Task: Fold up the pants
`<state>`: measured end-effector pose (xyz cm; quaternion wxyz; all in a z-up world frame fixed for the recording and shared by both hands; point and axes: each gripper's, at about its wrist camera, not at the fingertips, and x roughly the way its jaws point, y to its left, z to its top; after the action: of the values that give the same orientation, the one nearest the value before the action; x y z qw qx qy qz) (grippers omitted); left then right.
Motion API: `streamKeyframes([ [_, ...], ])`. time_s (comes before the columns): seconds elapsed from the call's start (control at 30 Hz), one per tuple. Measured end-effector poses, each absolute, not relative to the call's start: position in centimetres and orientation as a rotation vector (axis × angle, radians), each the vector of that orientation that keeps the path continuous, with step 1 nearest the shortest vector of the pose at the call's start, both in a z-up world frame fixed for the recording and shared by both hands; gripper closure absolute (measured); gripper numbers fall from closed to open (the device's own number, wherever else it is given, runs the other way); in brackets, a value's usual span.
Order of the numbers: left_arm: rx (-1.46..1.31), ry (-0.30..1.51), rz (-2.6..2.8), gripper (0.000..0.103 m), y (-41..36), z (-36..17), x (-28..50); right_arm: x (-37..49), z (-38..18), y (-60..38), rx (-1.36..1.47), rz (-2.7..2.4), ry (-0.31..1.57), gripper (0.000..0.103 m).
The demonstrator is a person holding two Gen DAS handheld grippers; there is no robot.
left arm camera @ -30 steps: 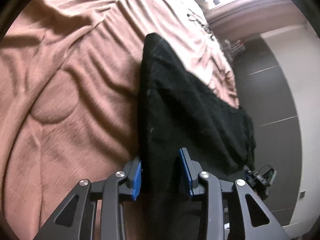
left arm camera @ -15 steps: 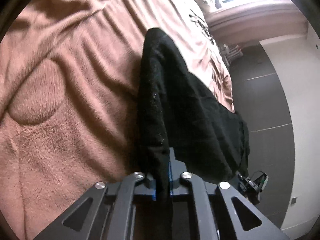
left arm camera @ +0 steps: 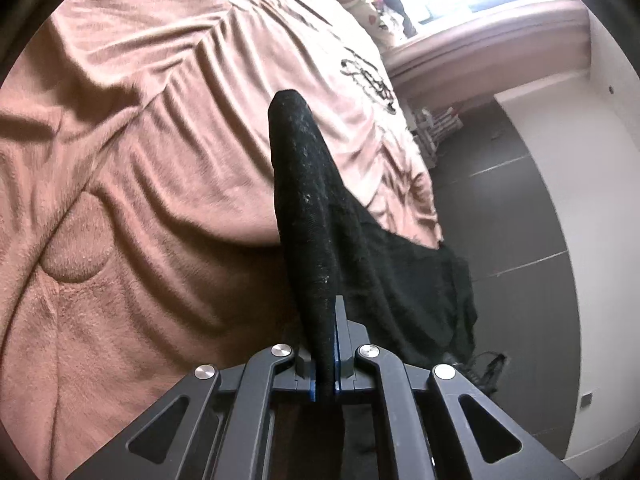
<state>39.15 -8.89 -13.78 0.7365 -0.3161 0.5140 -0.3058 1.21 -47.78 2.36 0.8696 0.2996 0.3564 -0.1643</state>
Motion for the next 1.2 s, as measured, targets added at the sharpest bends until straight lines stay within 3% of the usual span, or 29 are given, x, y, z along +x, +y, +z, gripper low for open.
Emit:
streamKeyframes([
  [0.07, -0.708, 1.117, -0.676, 0.098, -8.6, -13.1, 39.2, 1.2, 2.3, -47.8, 0.630, -0.340, 0.741, 0.047],
  [0.13, -0.711, 1.113, -0.667, 0.098, -8.3, -12.6, 39.2, 0.9, 2.4, -48.0, 0.634, -0.345, 0.740, 0.062],
  [0.23, -0.702, 1.104, -0.665, 0.098, -8.1, -11.6, 39.5, 0.5, 2.5, -48.2, 0.662, -0.319, 0.740, 0.067],
  [0.53, -0.705, 1.045, -0.596, 0.098, -2.2, -9.2, 39.6, 2.0, 2.8, -44.2, 0.647, -0.219, 0.801, 0.070],
  [1.2, -0.751, 1.005, -0.443, 0.098, 12.7, -9.8, 39.4, 9.2, 2.1, -32.5, 0.569, -0.067, 0.900, 0.071],
])
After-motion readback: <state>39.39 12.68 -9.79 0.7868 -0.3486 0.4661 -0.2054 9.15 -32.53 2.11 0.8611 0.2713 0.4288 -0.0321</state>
